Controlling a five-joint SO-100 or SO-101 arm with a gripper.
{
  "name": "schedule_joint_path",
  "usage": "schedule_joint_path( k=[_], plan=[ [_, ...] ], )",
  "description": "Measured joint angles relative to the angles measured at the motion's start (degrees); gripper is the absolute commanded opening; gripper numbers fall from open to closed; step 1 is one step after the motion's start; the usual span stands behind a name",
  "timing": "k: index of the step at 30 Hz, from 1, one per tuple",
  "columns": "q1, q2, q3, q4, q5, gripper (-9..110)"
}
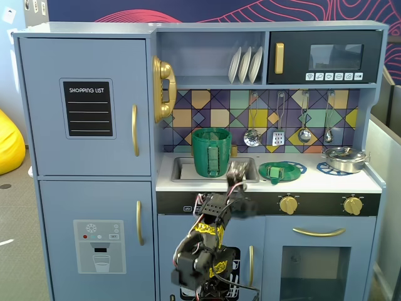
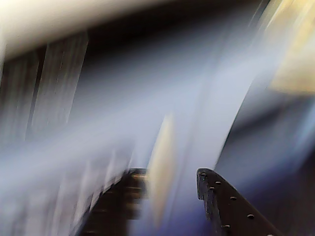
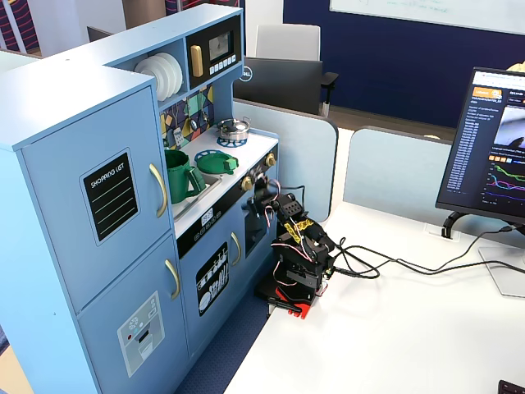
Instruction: Pick up the lid from the counter and put it on the green recipient
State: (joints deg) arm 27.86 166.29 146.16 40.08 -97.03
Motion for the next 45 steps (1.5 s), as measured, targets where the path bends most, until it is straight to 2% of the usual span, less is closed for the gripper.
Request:
schedule_joint_path(
  k=[4,14,23,35,37,38,41,45],
  plan=[
    [4.92,-4.92,-3.87,-12.13,1.41,42],
    [10.46,-21.8,-10.37,-29.71,4.39,41],
    [9.23,-37.97,-19.34,-34.89,5.19,38],
    [5.1,-53.61,-30.85,-35.07,4.04,35],
    [4.75,-56.07,-32.96,-35.07,3.96,33],
    [4.75,-57.22,-34.1,-35.07,3.78,28],
    [4.92,-59.41,-36.47,-35.16,3.43,2],
    [3.69,-60.29,-38.14,-35.42,3.96,0]
  ],
)
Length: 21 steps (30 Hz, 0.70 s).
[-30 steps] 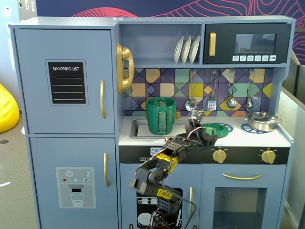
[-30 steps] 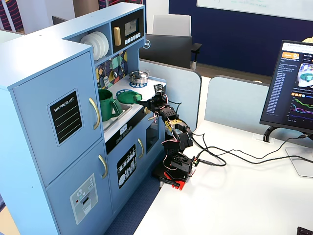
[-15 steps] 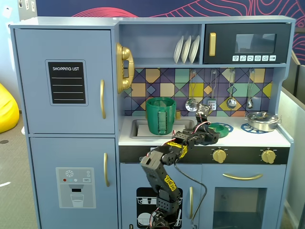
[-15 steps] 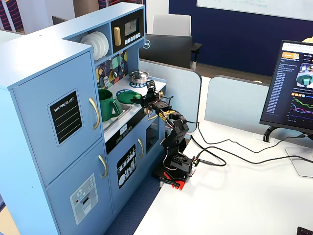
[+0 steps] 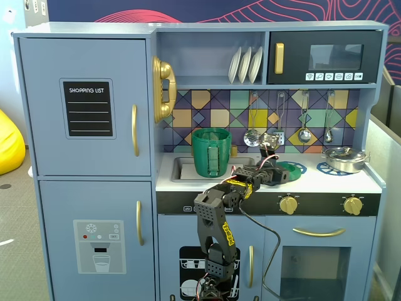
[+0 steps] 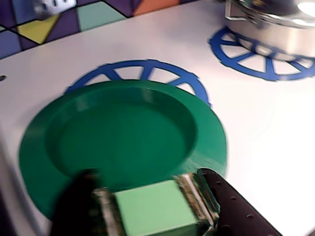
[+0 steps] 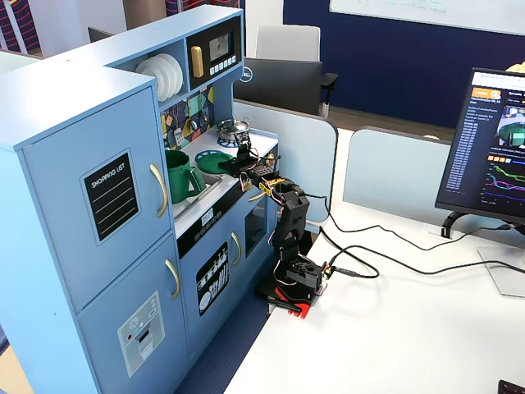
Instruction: Pick up the lid from the counter and put it on the green recipient
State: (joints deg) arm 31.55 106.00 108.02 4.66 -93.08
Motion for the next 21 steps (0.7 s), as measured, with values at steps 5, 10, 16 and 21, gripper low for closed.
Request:
schedule_joint_path(
  k=[5,10,16,21],
  plan=[
    [-0.35,0.0,-1.14,-0.97,0.97,0],
    [-0.7,0.0,-9.58,5.01,1.05,0],
    [-4.39,0.09,-23.03,15.56,1.23,0],
    [-10.02,1.49,-29.97,21.45,1.23,0]
  ],
)
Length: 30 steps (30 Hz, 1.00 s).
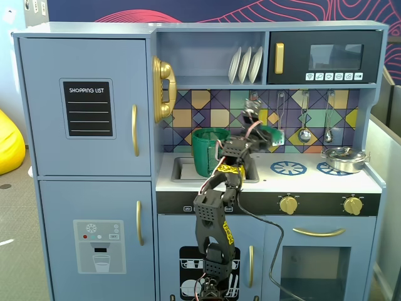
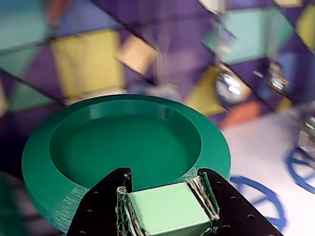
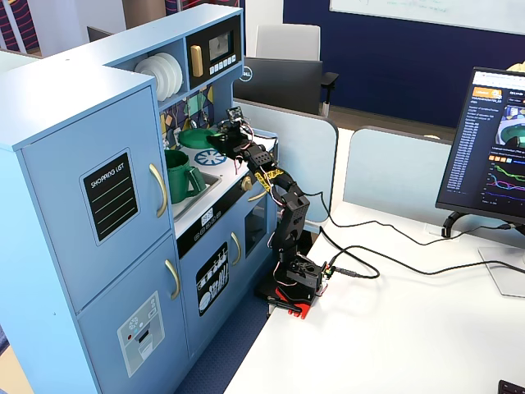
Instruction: Pick up the lid from the counter and put it on the green recipient
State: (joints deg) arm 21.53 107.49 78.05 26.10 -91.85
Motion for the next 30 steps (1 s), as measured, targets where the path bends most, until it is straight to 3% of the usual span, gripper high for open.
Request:
schedule_joint_path(
  k=[15,30],
  plan=[
    [-16.52,2.29,-8.53,7.65,-5.1,0],
    [-19.42,2.29,-3.08,7.65,-6.42,0]
  ],
)
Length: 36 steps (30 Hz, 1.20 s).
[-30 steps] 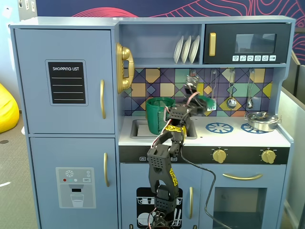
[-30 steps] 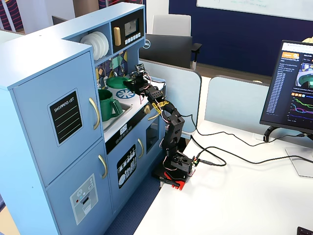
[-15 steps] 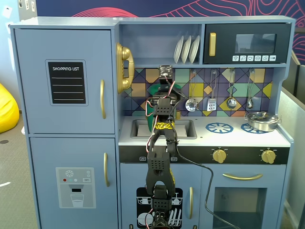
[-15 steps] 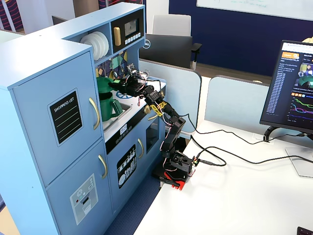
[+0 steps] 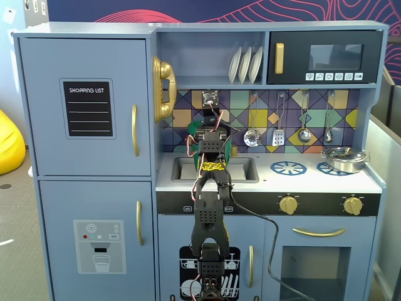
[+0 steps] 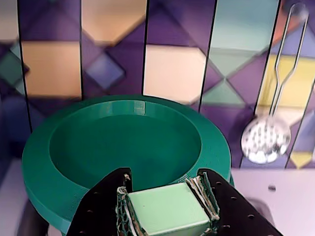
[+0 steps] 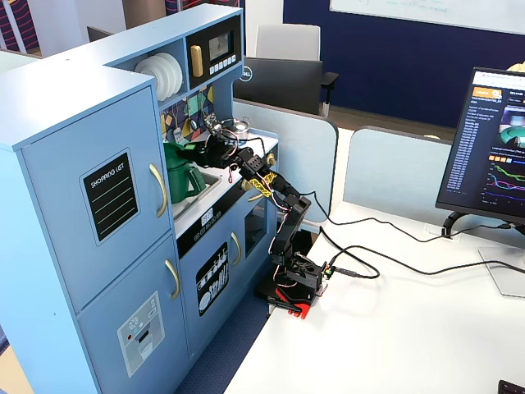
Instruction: Pick up the lid from the counter and put it on the green recipient
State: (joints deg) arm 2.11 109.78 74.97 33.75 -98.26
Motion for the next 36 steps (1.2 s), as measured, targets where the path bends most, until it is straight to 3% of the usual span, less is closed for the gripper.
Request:
schedule_joint_path(
  k=[19,26,30,36],
  plan=[
    [2.81,1.41,3.96,-1.58,0.26,0],
    [2.99,4.22,7.65,-1.67,1.58,33],
    [4.48,4.04,6.68,-5.01,3.69,38],
    [4.83,0.0,-4.83,-7.12,5.01,36]
  ],
)
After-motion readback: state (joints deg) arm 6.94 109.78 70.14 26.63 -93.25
